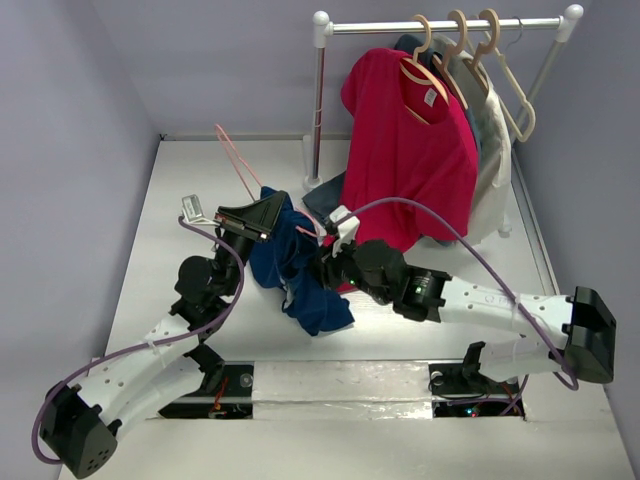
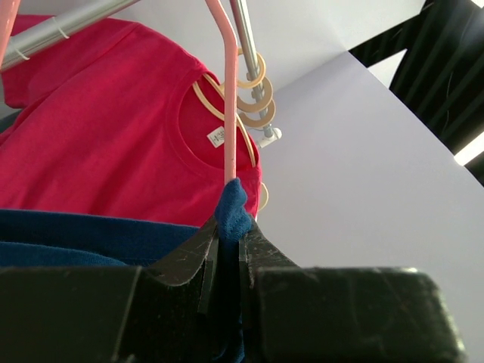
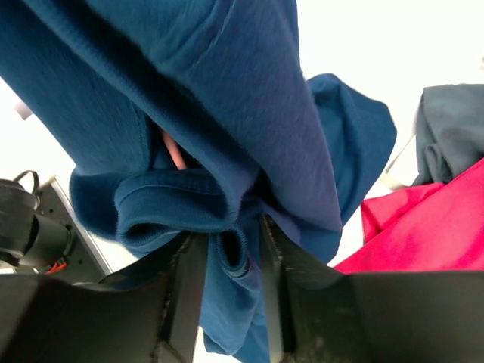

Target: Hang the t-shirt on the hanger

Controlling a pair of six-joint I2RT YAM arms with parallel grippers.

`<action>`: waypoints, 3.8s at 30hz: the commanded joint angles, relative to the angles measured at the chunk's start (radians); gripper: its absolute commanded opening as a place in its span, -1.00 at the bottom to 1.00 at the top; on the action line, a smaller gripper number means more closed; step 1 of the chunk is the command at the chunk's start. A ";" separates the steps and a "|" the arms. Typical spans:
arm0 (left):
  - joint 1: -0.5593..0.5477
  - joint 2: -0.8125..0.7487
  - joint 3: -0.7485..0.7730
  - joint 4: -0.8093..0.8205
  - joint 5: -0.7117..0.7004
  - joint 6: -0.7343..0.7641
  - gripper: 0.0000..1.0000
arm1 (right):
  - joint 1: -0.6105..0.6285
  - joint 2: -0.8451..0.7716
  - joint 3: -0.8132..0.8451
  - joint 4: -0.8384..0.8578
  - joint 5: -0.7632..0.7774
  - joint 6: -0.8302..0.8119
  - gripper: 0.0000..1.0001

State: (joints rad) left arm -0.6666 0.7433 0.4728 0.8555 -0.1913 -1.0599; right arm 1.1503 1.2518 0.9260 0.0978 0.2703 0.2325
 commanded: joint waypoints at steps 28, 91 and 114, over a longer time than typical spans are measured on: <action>0.002 -0.090 0.188 -0.362 -0.086 0.237 0.43 | 0.032 -0.055 -0.071 -0.009 -0.003 0.073 -1.00; 0.002 -0.004 0.247 -0.359 0.302 0.718 -0.35 | 0.011 -0.414 -0.035 -0.357 -0.256 0.163 -1.00; 0.012 -0.053 0.352 -0.486 -0.299 0.753 -1.00 | 0.011 -0.430 -0.018 -0.490 -0.264 0.163 -1.00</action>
State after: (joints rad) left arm -0.6651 0.6666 0.7265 0.3786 -0.2867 -0.3286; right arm 1.1645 0.8238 0.8539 -0.3664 0.0254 0.3965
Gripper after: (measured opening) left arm 0.006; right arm 0.122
